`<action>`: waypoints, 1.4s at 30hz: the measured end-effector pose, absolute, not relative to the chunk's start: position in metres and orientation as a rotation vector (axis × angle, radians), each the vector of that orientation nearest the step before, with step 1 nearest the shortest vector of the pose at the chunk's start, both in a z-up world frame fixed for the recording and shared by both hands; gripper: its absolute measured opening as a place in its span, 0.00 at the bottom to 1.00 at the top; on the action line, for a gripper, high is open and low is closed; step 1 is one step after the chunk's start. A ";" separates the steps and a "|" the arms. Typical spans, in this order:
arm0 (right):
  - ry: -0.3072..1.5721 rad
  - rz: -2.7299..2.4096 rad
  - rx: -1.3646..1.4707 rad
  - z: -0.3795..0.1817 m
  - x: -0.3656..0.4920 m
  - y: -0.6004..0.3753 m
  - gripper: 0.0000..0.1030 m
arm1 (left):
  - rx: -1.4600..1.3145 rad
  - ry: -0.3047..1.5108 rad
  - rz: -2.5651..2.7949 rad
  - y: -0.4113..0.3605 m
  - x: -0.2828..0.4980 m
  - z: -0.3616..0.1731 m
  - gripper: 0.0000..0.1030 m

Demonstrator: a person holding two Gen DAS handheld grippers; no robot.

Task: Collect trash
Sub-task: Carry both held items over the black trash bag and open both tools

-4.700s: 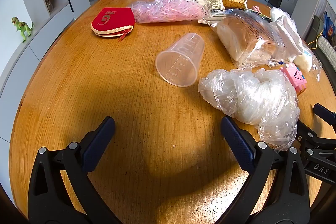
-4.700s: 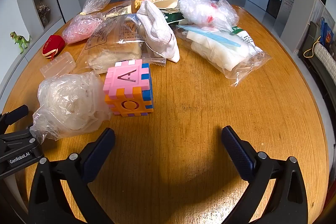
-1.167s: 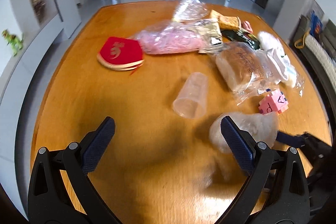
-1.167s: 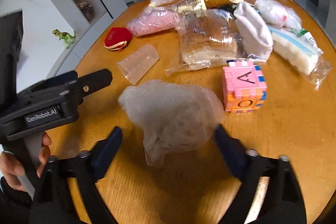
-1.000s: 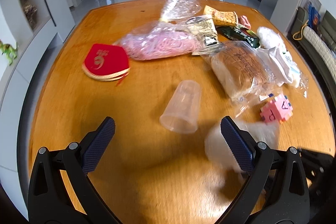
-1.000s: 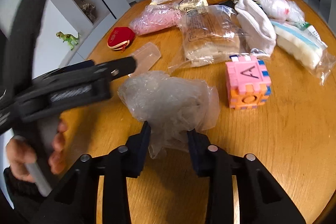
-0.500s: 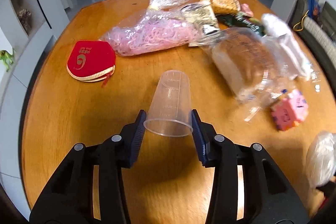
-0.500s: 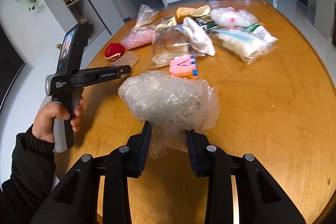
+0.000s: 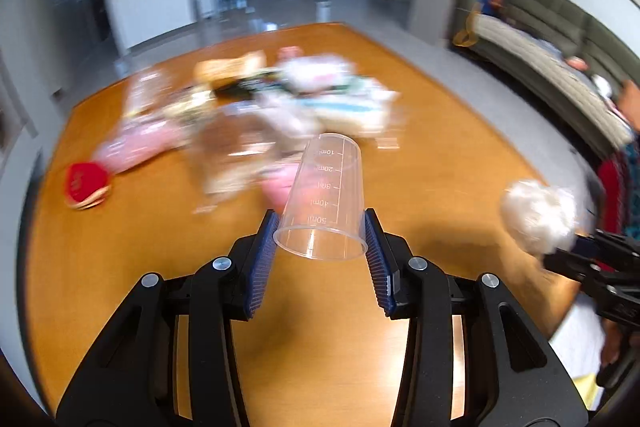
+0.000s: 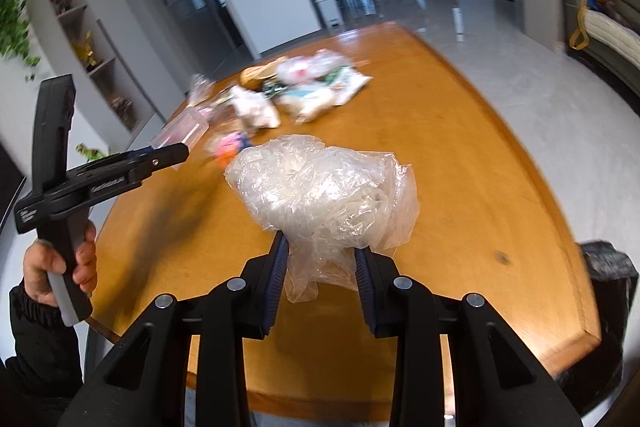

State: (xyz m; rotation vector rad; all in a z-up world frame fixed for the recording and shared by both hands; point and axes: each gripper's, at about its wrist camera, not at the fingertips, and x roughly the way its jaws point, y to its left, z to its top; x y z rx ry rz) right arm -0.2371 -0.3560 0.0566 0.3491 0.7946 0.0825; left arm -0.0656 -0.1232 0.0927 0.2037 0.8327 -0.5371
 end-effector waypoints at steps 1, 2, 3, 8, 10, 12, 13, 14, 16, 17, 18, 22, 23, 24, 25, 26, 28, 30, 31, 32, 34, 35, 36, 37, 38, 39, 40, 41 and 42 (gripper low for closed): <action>0.789 0.056 0.359 0.056 -0.247 -0.366 0.33 | 0.212 0.832 -0.573 -0.138 -0.073 0.092 0.41; 0.783 0.025 0.371 0.056 -0.259 -0.379 0.33 | 0.224 0.828 -0.606 -0.154 -0.079 0.092 0.41; 0.778 0.000 0.380 0.056 -0.268 -0.388 0.33 | 0.240 0.825 -0.651 -0.173 -0.087 0.092 0.41; 0.751 -0.205 0.449 0.049 -0.339 -0.454 0.33 | 0.329 0.818 -0.860 -0.266 -0.129 0.091 0.41; 0.752 -0.295 0.492 0.042 -0.366 -0.481 0.33 | 0.374 0.814 -0.946 -0.307 -0.149 0.088 0.41; 0.756 -0.380 0.531 0.034 -0.390 -0.503 0.33 | 0.419 0.816 -1.018 -0.343 -0.166 0.082 0.41; 0.759 -0.412 0.546 0.029 -0.398 -0.511 0.33 | 0.440 0.819 -1.048 -0.359 -0.174 0.078 0.41; 0.762 -0.442 0.563 0.025 -0.406 -0.520 0.33 | 0.458 0.823 -1.074 -0.373 -0.179 0.074 0.41; 0.770 -0.505 0.600 0.014 -0.421 -0.536 0.33 | 0.497 0.830 -1.118 -0.402 -0.192 0.067 0.41; 0.773 -0.532 0.619 0.009 -0.427 -0.544 0.33 | 0.518 0.837 -1.141 -0.419 -0.197 0.062 0.41; 0.777 -0.551 0.635 0.004 -0.431 -0.550 0.33 | 0.531 0.842 -1.152 -0.431 -0.197 0.058 0.41; 0.809 -0.596 0.685 -0.021 -0.442 -0.579 0.41 | 0.602 0.874 -1.211 -0.484 -0.210 0.038 0.42; 0.827 -0.616 0.691 -0.026 -0.442 -0.582 0.59 | 0.617 0.882 -1.218 -0.488 -0.210 0.034 0.53; 0.843 -0.652 0.698 -0.032 -0.446 -0.588 0.73 | 0.656 0.879 -1.193 -0.498 -0.213 0.029 0.90; 0.842 -0.684 0.713 -0.037 -0.453 -0.593 0.73 | 0.687 0.853 -1.163 -0.505 -0.216 0.026 0.93; 0.836 -0.686 0.725 -0.040 -0.456 -0.596 0.73 | 0.709 0.804 -1.156 -0.509 -0.221 0.023 0.94; 0.834 -0.689 0.738 -0.039 -0.458 -0.597 0.73 | 0.722 0.777 -1.157 -0.510 -0.225 0.022 0.94; 0.836 -0.693 0.729 -0.039 -0.457 -0.598 0.73 | 0.709 0.788 -1.177 -0.509 -0.225 0.023 0.94; 0.836 -0.690 0.719 -0.036 -0.459 -0.598 0.73 | 0.702 0.792 -1.174 -0.506 -0.223 0.024 0.94; 0.834 -0.687 0.711 -0.032 -0.458 -0.596 0.73 | 0.691 0.792 -1.166 -0.502 -0.220 0.026 0.94; 0.828 -0.679 0.694 -0.022 -0.451 -0.590 0.73 | 0.659 0.799 -1.161 -0.492 -0.212 0.030 0.94; 0.822 -0.670 0.685 -0.018 -0.447 -0.588 0.73 | 0.638 0.811 -1.155 -0.487 -0.206 0.033 0.94; 0.819 -0.659 0.674 -0.013 -0.443 -0.584 0.73 | 0.623 0.820 -1.150 -0.484 -0.201 0.036 0.94; 0.817 -0.645 0.660 -0.007 -0.436 -0.579 0.73 | 0.605 0.828 -1.144 -0.479 -0.196 0.038 0.94; 0.815 -0.631 0.645 -0.002 -0.430 -0.575 0.73 | 0.589 0.831 -1.137 -0.473 -0.192 0.040 0.94; 0.813 -0.617 0.631 0.001 -0.423 -0.571 0.73 | 0.569 0.831 -1.122 -0.462 -0.184 0.043 0.94; 0.812 -0.594 0.611 0.006 -0.413 -0.564 0.73 | 0.558 0.831 -1.111 -0.455 -0.180 0.045 0.94; 0.811 -0.577 0.600 0.009 -0.406 -0.560 0.73 | 0.546 0.832 -1.096 -0.446 -0.174 0.048 0.94; 0.810 -0.547 0.583 0.013 -0.394 -0.553 0.73 | 0.529 0.834 -1.080 -0.435 -0.167 0.050 0.94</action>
